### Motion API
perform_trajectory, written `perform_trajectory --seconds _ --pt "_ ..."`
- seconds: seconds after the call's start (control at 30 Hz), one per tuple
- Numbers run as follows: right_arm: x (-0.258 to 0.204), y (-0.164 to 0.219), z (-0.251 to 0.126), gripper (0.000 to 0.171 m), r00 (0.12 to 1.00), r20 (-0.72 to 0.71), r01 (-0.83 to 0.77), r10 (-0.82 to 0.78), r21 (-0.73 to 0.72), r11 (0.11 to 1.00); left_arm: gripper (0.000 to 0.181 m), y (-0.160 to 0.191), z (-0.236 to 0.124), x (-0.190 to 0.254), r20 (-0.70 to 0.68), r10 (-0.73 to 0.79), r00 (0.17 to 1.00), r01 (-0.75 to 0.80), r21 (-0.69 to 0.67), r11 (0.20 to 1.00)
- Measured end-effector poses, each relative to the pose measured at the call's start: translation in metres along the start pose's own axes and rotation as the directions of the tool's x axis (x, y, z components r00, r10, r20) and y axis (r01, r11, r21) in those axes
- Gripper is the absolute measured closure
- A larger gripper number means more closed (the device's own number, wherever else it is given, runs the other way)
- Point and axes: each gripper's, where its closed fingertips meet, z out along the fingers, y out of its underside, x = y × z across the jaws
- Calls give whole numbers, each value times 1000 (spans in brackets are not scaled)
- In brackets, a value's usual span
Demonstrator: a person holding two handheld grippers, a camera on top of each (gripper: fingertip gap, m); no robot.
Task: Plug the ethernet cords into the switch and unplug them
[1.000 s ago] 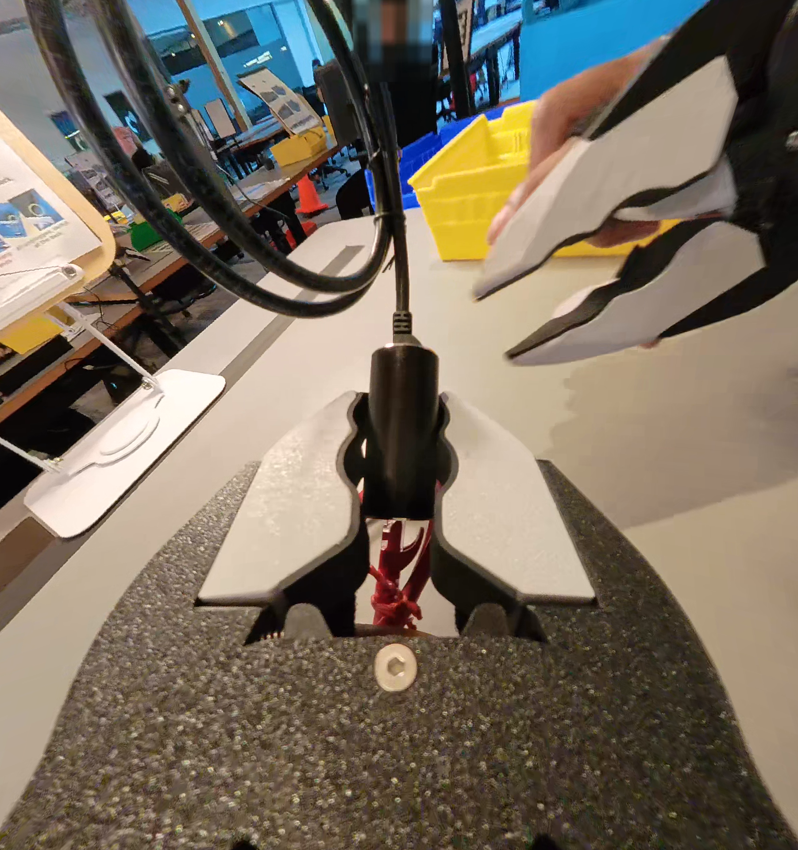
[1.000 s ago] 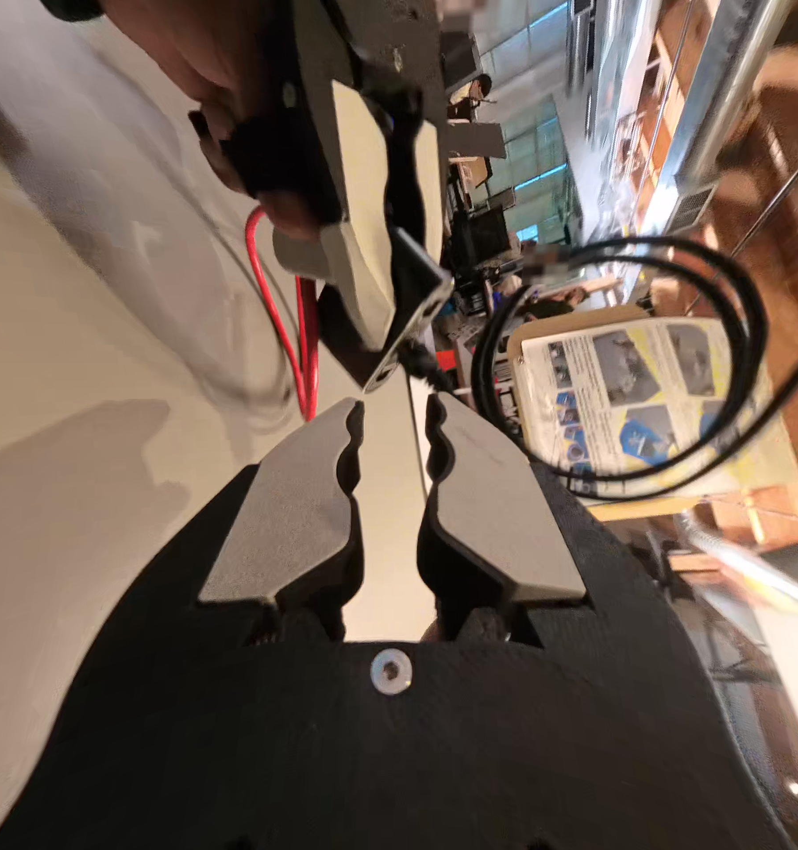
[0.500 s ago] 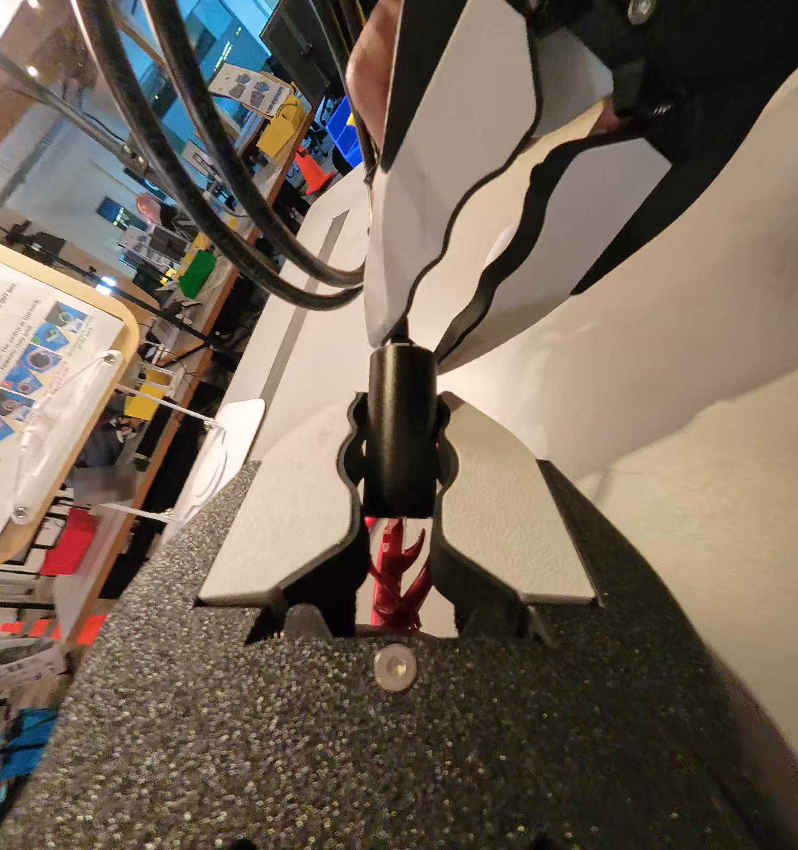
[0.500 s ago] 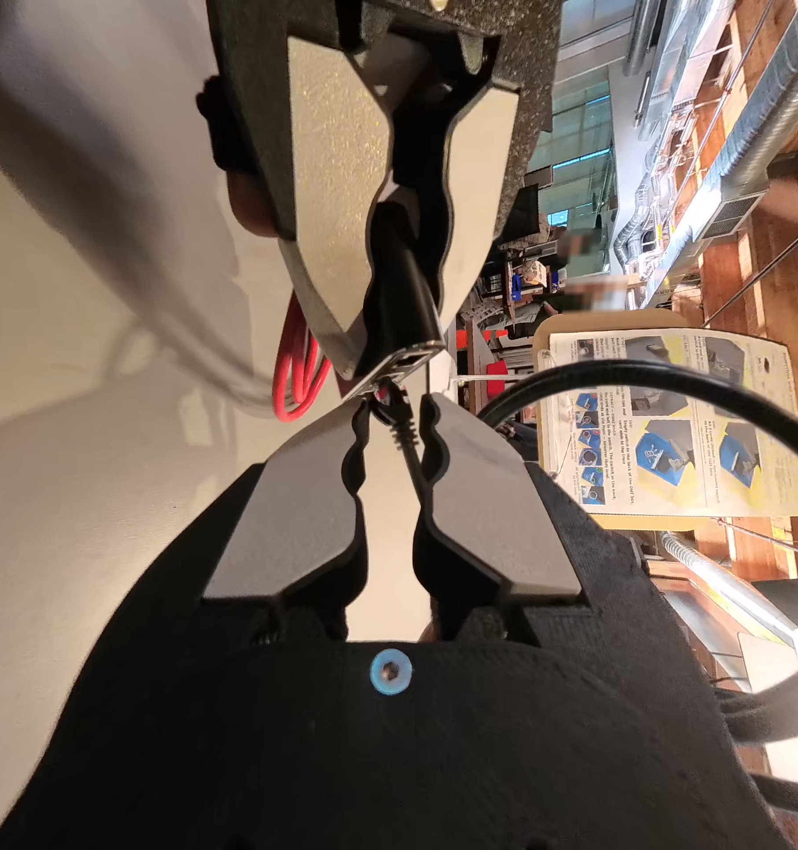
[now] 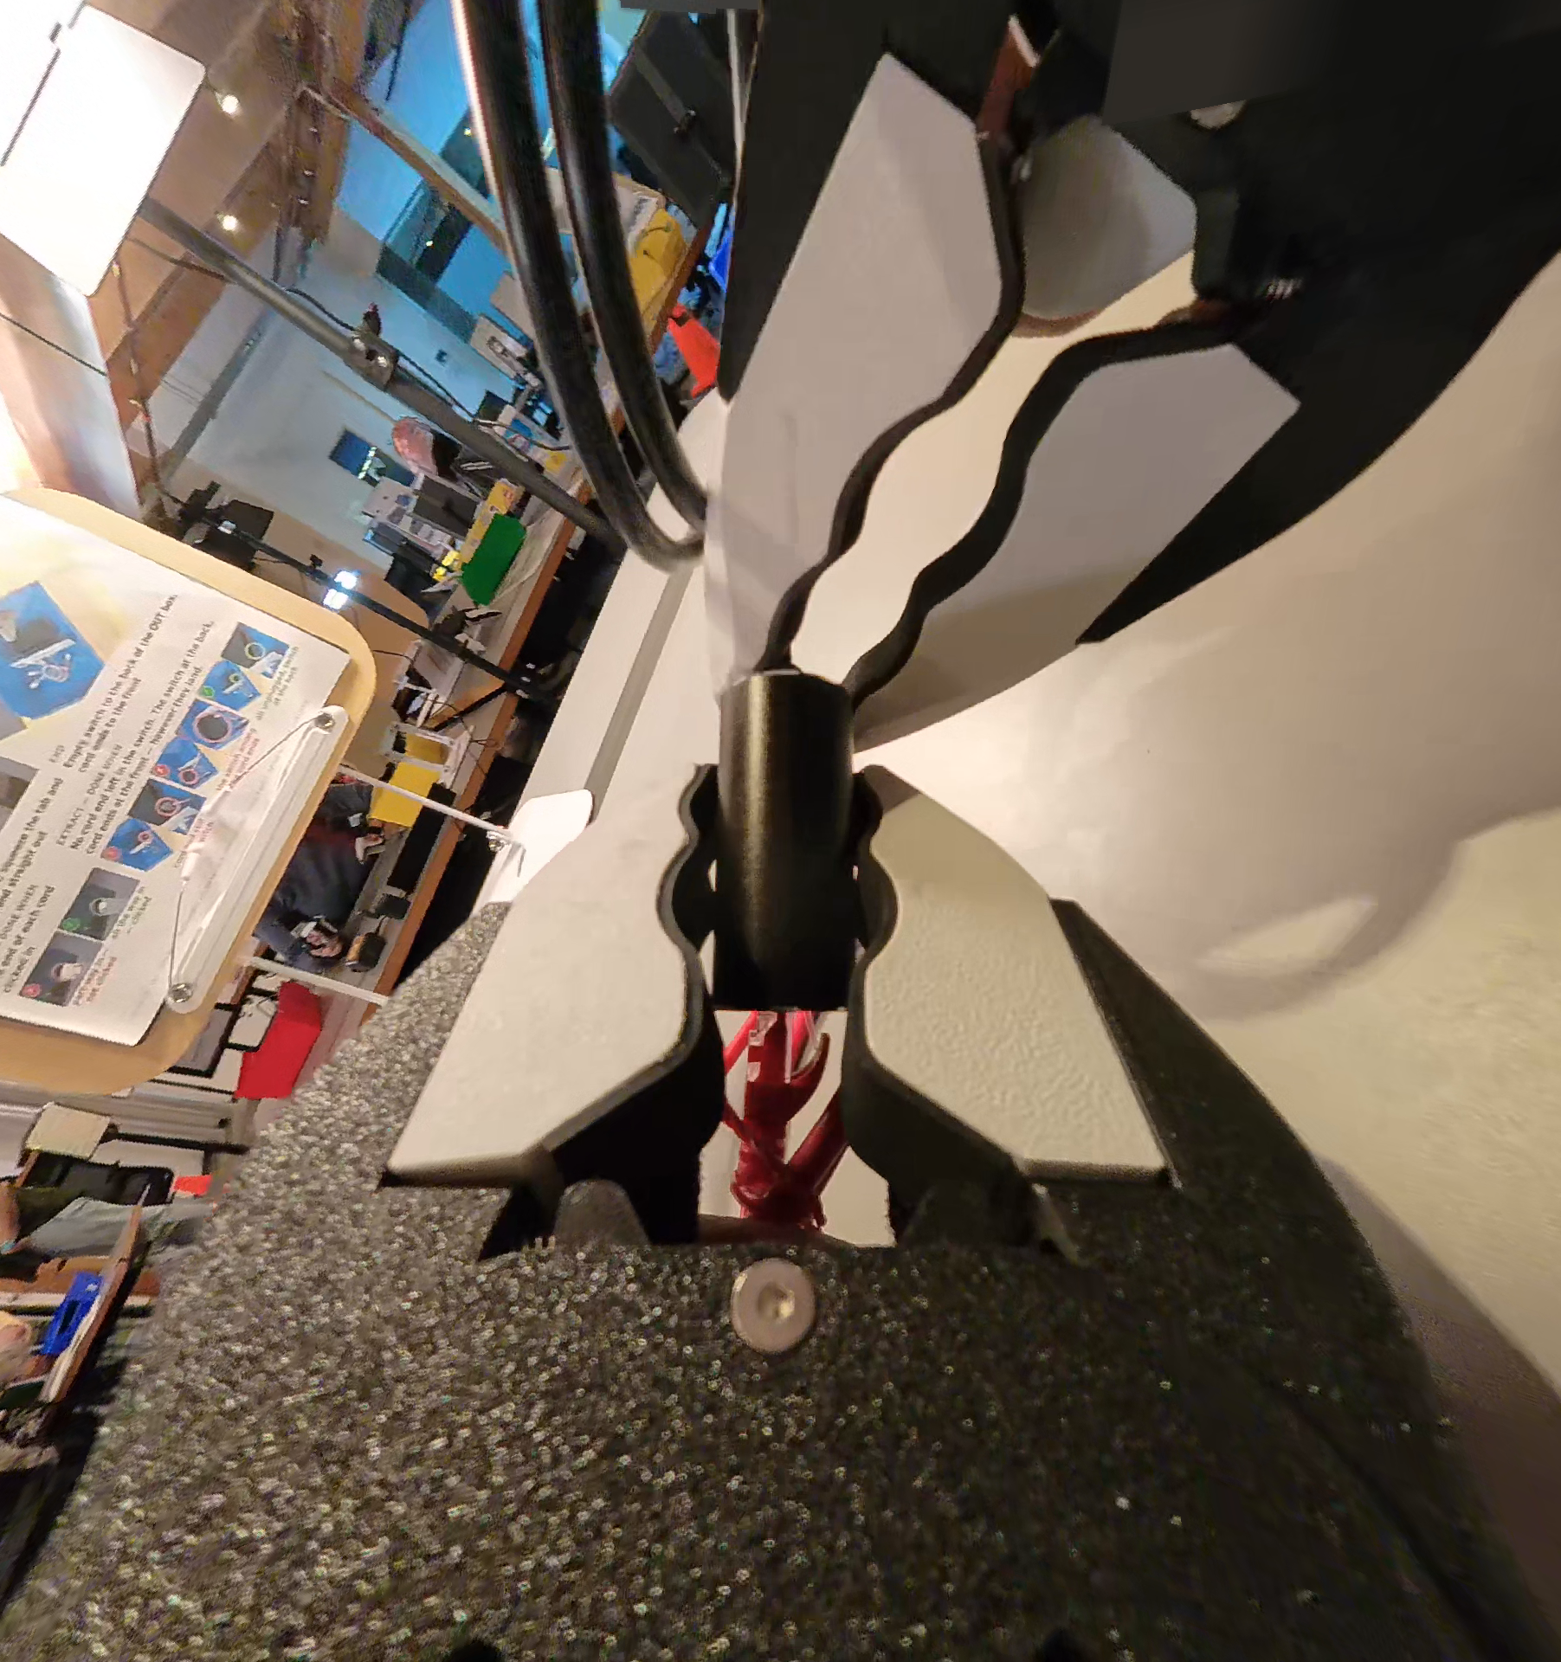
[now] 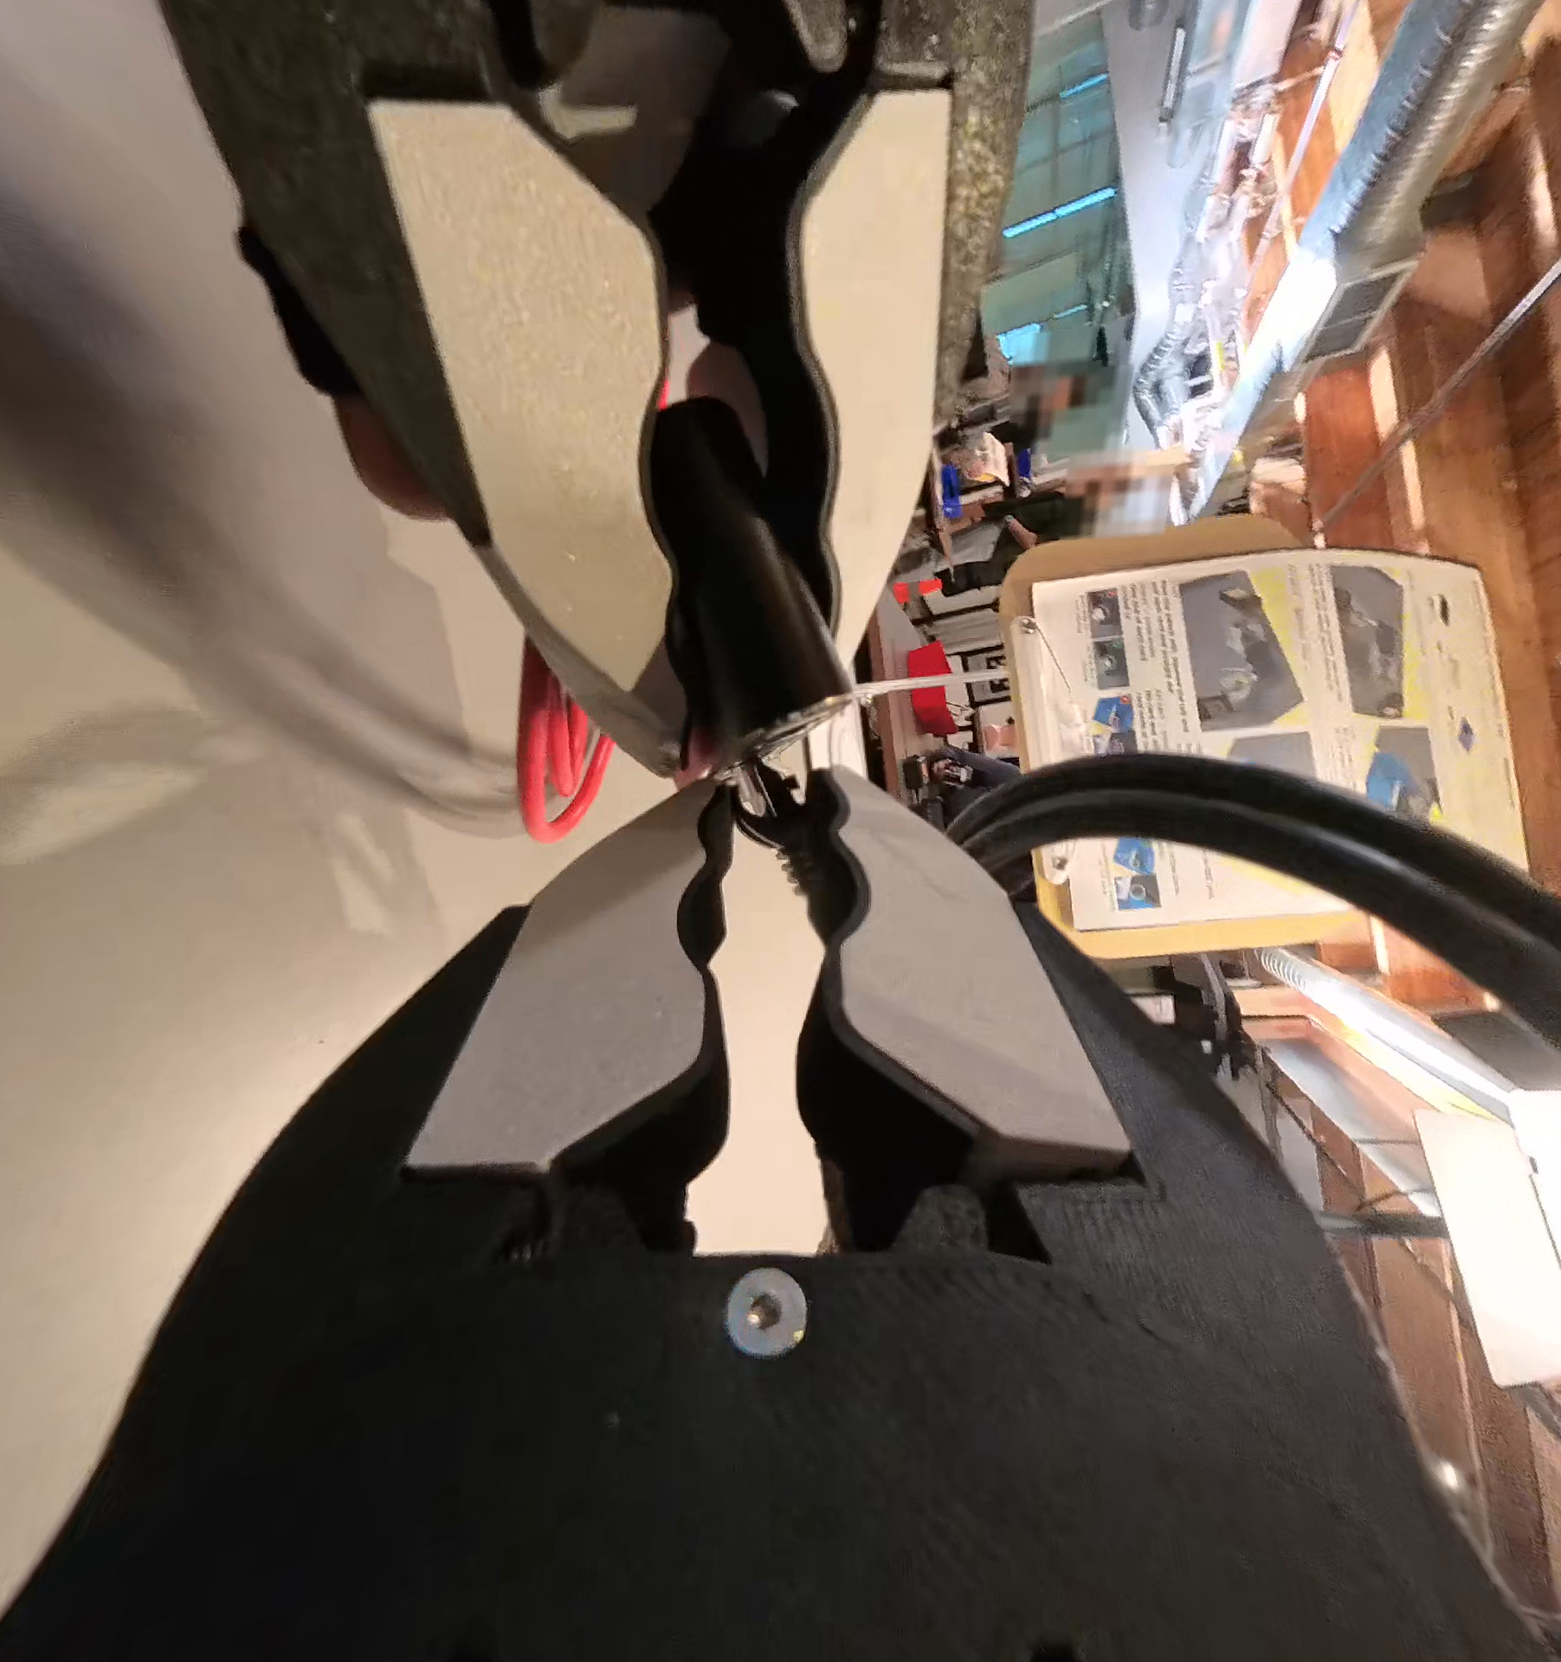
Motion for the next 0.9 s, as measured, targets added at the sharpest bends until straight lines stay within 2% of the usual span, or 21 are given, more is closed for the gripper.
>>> perform_trajectory --seconds 0.2,0.3,0.37,0.43,0.57,0.67,0.8,0.9 --pt "14 5 0 156 989 -131 -78 70 -58 995 154 -2 2 -11 122 49 991 -43 -55 998" --pt "51 25 -12 156 948 -300 -140 109 -85 987 154 13 9 8 30 62 998 -59 -116 992" --pt "55 36 -20 156 946 -264 -208 186 -59 976 154 17 13 5 70 88 994 -78 -139 987" --pt "54 45 -29 156 945 -255 -233 204 -89 968 154 17 14 -2 88 40 995 -28 -137 990" --pt "84 43 -79 156 878 -322 -380 353 -24 925 154 17 6 -10 102 21 995 -10 -115 993" --pt "106 63 -126 156 756 -325 -587 569 47 808 154 22 4 -15 113 12 994 2 -122 993" --pt "140 113 -196 156 561 -343 -756 753 158 635 154 21 6 -12 105 10 994 3 -119 993" --pt "148 148 -227 157 353 -194 -892 915 226 392 154 20 8 -9 102 34 994 -21 -129 991"
